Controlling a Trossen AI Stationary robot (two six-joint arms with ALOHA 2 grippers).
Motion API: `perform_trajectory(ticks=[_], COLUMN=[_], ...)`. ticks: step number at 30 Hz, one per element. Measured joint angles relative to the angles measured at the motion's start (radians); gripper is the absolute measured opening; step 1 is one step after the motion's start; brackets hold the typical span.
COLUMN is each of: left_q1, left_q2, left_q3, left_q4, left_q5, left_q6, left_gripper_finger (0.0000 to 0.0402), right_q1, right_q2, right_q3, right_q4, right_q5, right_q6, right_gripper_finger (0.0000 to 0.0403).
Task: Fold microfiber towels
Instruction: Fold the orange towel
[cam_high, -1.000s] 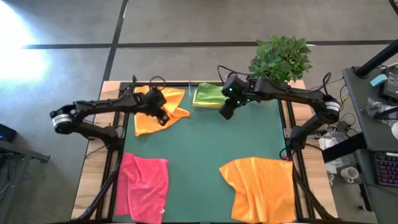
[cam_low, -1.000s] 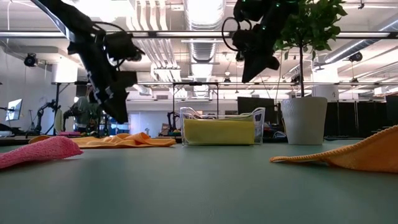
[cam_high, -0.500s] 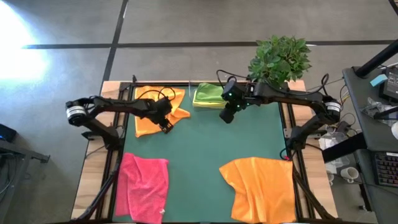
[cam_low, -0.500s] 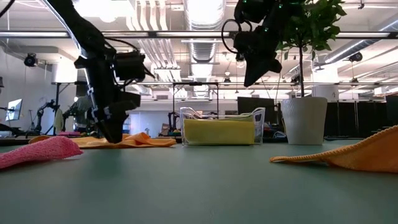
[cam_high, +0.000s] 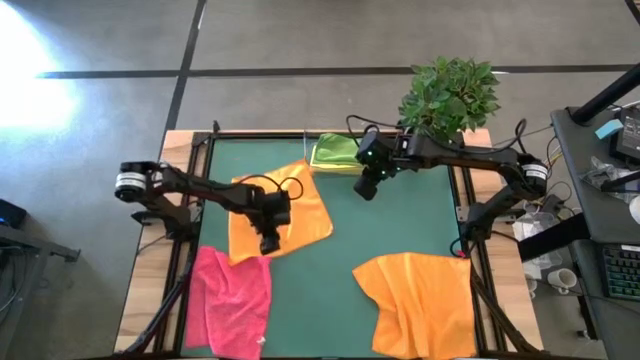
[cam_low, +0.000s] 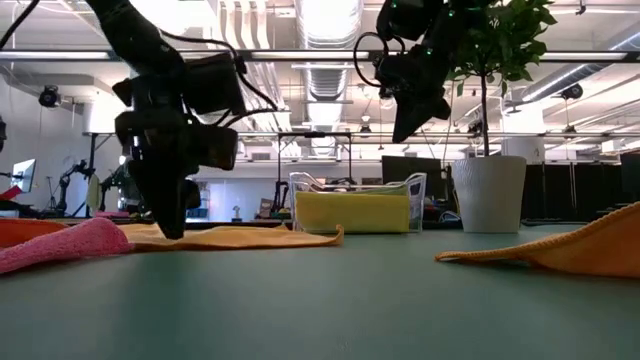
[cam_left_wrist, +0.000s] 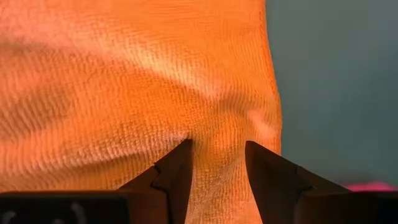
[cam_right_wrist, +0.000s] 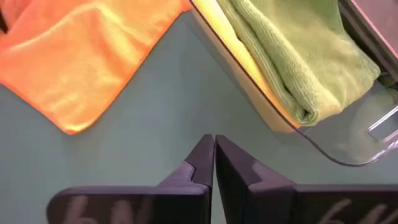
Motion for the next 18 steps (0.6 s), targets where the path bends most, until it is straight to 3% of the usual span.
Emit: perform_trajectory(ticks=[4, 8, 11, 18], left_q1=[-0.016, -0.019, -0.023, -0.091], left_q2=[-0.001, -0.024, -0.067, -0.238], left_q3=[0.054, 0.111, 0.134, 0.134], left_q4=[-0.172, -0.292, -0.349, -0.428], left_q5=[-0.028, -0.126, -0.194, -0.206], left_q6=[0.078, 0.108, 0.106, 0.008], left_gripper_finger=[0.0134, 0.0134, 0.0134, 0.0134], right_q1=[0.012, 0.052, 0.094, 0.202], right_q2=[0.000, 0.001, 0.001, 0.001], right_q3=[-0.022, -0.029, -0.030, -0.030], right_q4=[-0.002, 0.000, 0.007, 0.036], right_q5=[-0.015, -0.061, -0.061, -0.061], right_q6=[0.007, 0.007, 0.001, 0.046], right_gripper_finger=[0.0009, 0.0009, 0.0009, 0.0009])
